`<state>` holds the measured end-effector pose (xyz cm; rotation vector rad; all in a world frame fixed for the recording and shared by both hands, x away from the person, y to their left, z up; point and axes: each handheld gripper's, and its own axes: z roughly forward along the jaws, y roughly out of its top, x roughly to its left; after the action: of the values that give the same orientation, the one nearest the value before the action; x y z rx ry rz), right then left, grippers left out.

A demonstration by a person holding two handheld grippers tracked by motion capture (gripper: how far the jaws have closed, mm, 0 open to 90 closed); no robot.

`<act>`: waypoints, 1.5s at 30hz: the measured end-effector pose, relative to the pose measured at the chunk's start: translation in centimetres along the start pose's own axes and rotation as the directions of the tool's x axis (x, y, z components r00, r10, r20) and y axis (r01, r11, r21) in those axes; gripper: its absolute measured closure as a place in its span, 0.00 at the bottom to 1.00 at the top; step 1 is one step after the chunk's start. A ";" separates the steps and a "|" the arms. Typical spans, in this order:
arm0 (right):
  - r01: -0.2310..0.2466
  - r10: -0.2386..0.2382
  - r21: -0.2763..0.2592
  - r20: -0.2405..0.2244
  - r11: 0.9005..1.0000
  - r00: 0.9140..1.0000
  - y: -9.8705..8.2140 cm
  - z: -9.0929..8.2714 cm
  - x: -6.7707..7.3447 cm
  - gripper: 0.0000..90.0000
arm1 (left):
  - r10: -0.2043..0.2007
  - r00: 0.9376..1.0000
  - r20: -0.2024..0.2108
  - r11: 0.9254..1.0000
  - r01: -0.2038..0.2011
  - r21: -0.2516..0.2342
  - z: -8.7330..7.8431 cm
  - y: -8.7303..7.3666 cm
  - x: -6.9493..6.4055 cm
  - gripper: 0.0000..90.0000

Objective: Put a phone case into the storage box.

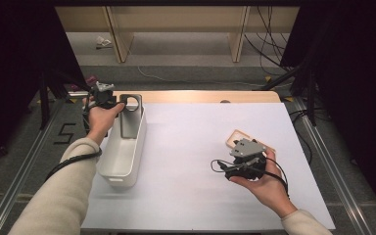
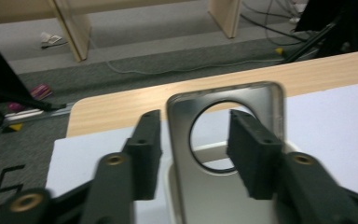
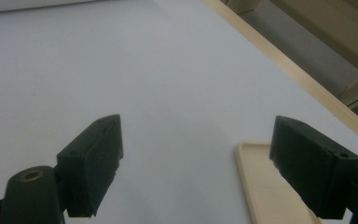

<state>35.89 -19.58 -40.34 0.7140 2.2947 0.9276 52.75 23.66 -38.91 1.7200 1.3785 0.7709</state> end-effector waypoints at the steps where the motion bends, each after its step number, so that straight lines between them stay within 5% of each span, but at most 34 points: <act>1: -0.008 0.008 -0.001 0.002 1.000 1.000 0.0 0.0 -0.1 0.20 | 0.004 1.000 0.022 1.000 -0.004 -0.004 -0.6 0.2 -0.3 0.43; 6: -0.020 0.020 -0.001 0.002 1.000 1.000 -0.1 0.0 -0.4 0.19 | 0.031 0.997 0.067 1.000 -0.031 -0.001 -2.1 0.2 -1.0 0.19; 7: -0.026 0.026 0.001 0.002 1.000 1.000 -0.1 0.0 -0.5 0.19 | 0.033 0.994 0.107 0.999 -0.033 -0.002 -3.0 -0.2 -1.3 0.17; 11: -0.035 0.035 0.000 0.000 0.999 0.999 -0.2 0.0 -0.6 0.19 | 0.023 0.988 0.155 1.000 -0.021 -0.014 -4.3 -1.1 -1.8 0.12; 13: -0.039 0.039 0.001 -0.003 0.999 0.999 -0.2 0.1 -0.8 0.19 | 0.002 0.979 0.202 1.000 0.003 -0.022 -5.6 -2.4 -2.3 0.08; 17: -0.045 0.045 0.004 -0.001 0.999 0.999 -0.3 0.2 -1.1 0.19 | 0.010 0.971 0.237 1.000 -0.004 -0.025 -7.4 -4.4 -3.1 0.03; 24: -0.067 0.067 0.007 0.004 0.998 0.998 -0.5 0.3 -1.5 0.19 | 0.023 0.958 0.286 1.000 -0.017 -0.025 -9.3 -7.4 -4.1 0.00; 28: -0.070 0.070 0.011 0.004 0.998 0.998 -0.6 0.4 -1.7 0.19 | 0.094 0.956 0.276 0.994 -0.073 -0.085 -10.8 -7.8 -4.9 0.00; 29: -0.072 0.072 0.007 0.006 0.997 0.997 -0.6 0.4 -1.7 0.19 | 0.142 0.957 0.252 0.987 -0.118 -0.107 -11.1 -7.6 -5.0 0.00; 32: -0.079 0.079 0.008 0.006 0.997 0.997 -0.6 0.4 -1.9 0.19 | 0.096 0.949 0.301 0.991 -0.061 -0.122 -12.1 -6.9 -5.2 0.00; 45: -0.099 0.099 0.005 0.013 0.995 0.995 -0.9 0.5 -2.9 0.19 | 0.124 0.930 0.347 0.991 -0.101 -0.083 -13.7 -10.0 -6.8 0.01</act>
<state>38.02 -21.75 -40.44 0.8407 2.2686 0.9588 34.75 20.86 -40.45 1.7947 1.0086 0.5281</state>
